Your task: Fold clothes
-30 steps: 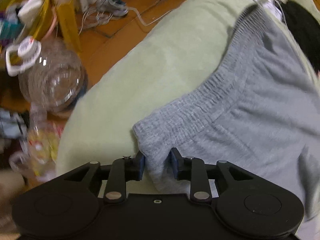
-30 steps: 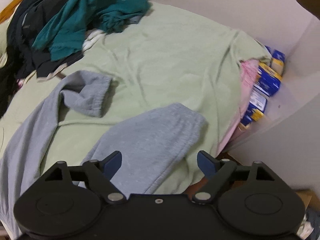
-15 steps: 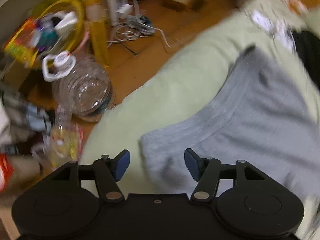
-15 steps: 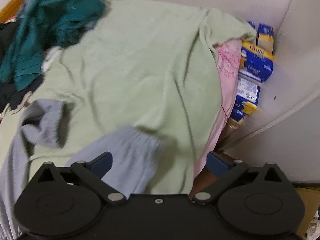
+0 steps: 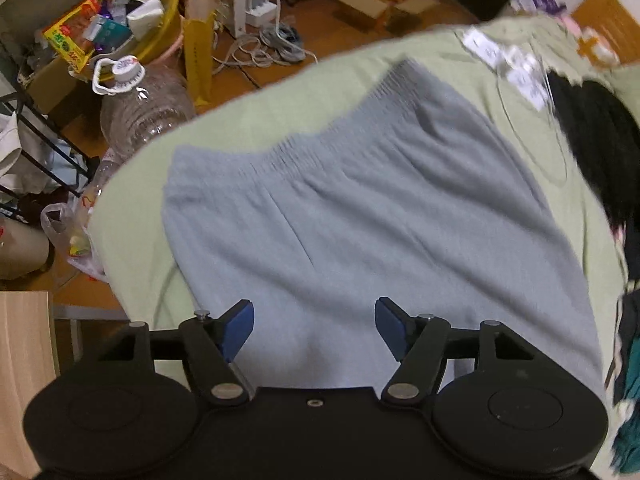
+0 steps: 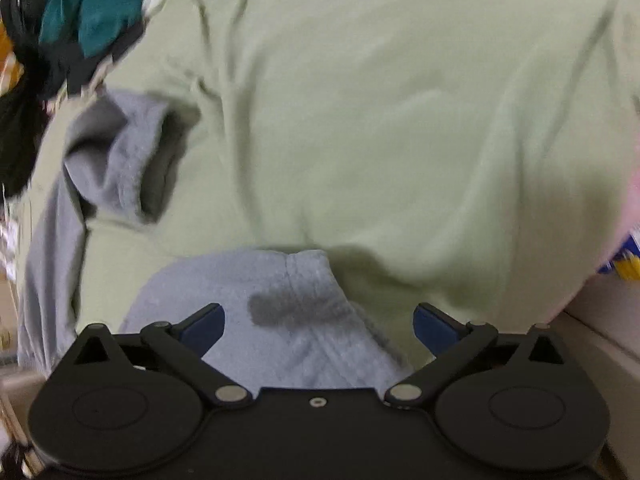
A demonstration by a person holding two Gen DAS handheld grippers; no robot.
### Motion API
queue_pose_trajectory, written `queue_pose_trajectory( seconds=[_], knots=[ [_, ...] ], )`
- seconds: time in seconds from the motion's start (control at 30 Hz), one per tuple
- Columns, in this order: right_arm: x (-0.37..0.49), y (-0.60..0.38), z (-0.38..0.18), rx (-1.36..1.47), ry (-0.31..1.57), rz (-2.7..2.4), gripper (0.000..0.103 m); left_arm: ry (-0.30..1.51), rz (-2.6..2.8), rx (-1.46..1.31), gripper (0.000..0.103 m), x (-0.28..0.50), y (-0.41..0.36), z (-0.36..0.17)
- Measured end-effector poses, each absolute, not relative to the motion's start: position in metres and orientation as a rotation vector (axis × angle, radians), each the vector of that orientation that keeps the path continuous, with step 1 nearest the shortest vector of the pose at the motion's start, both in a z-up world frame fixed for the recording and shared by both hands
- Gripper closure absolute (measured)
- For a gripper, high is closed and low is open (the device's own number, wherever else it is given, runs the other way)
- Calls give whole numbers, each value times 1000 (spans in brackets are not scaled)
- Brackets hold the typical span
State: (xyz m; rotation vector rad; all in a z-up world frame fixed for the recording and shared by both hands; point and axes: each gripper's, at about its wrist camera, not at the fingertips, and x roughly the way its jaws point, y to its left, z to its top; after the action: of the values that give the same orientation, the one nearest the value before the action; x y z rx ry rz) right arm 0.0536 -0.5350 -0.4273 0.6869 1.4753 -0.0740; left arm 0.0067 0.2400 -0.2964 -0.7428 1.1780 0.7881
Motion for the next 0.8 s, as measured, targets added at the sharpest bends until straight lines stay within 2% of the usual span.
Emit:
queue_pose_trajectory(
  seconds=[0.07, 0.17, 0.2, 0.23, 0.47, 0.6, 0.7, 0.8],
  knots=[
    [63, -534, -437, 683, 1507, -9, 4, 1189, 788, -742, 31, 8, 229, -294],
    [67, -532, -445, 736, 1523, 56, 34, 1200, 785, -686, 30, 10, 217, -286],
    [69, -530, -444, 743, 1517, 99, 51, 1203, 789, -670, 29, 9, 215, -283],
    [71, -527, -443, 750, 1510, 141, 61, 1208, 797, -660, 29, 7, 212, -281],
    [78, -524, -398, 682, 1377, 209, 68, 1208, 867, -669, 29, -4, 215, -275],
    [63, -514, -361, 511, 1329, 195, 70, 1220, 884, -669, 29, -6, 214, -277],
    [47, -498, -359, 329, 1337, 197, 70, 1236, 878, -672, 29, -5, 211, -280],
    [34, -492, -382, 252, 1372, 177, 68, 1258, 858, -653, 29, 0, 207, -282]
  ],
)
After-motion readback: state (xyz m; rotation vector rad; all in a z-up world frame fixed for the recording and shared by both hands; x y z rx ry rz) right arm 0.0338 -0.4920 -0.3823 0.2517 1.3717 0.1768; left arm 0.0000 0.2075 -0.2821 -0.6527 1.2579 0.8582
